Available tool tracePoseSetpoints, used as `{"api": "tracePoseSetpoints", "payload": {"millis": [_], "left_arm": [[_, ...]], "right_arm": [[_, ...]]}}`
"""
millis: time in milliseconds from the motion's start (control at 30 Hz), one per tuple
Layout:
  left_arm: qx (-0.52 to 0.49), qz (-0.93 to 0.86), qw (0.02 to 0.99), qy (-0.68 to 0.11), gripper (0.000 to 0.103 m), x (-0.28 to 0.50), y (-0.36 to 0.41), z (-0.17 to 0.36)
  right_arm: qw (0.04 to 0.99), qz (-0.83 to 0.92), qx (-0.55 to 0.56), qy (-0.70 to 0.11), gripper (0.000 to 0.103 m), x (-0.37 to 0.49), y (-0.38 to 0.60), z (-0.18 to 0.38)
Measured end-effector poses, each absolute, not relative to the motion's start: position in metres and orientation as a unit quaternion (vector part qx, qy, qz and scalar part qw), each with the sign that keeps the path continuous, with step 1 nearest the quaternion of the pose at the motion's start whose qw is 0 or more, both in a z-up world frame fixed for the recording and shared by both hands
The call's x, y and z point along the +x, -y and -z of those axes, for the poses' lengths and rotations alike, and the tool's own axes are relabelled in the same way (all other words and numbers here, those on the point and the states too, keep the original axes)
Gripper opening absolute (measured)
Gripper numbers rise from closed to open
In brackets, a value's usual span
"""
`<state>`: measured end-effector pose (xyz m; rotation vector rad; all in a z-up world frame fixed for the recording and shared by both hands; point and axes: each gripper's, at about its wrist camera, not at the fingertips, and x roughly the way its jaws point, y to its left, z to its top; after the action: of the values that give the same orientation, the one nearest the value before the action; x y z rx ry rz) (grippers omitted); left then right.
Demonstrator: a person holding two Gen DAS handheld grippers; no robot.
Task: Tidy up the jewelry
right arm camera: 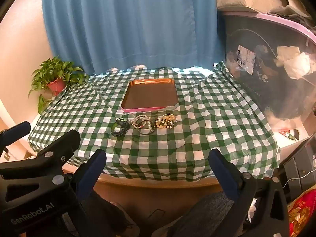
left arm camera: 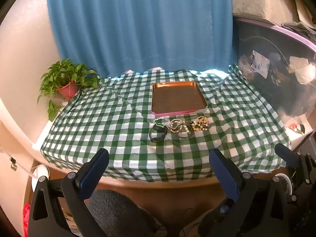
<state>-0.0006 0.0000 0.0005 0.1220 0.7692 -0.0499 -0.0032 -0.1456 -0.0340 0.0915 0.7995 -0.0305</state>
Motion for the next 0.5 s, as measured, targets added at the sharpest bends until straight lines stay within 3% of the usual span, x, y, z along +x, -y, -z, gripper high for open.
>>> {"api": "tracePoseSetpoints", "payload": {"millis": [500], "left_arm": [[0.063,0.026,0.926,-0.371,0.101,-0.0023,0.0009,-0.0016]], "right_arm": [[0.921,0.011,0.048,-0.386,0.103,-0.0084,0.1462,0.0318]]}}
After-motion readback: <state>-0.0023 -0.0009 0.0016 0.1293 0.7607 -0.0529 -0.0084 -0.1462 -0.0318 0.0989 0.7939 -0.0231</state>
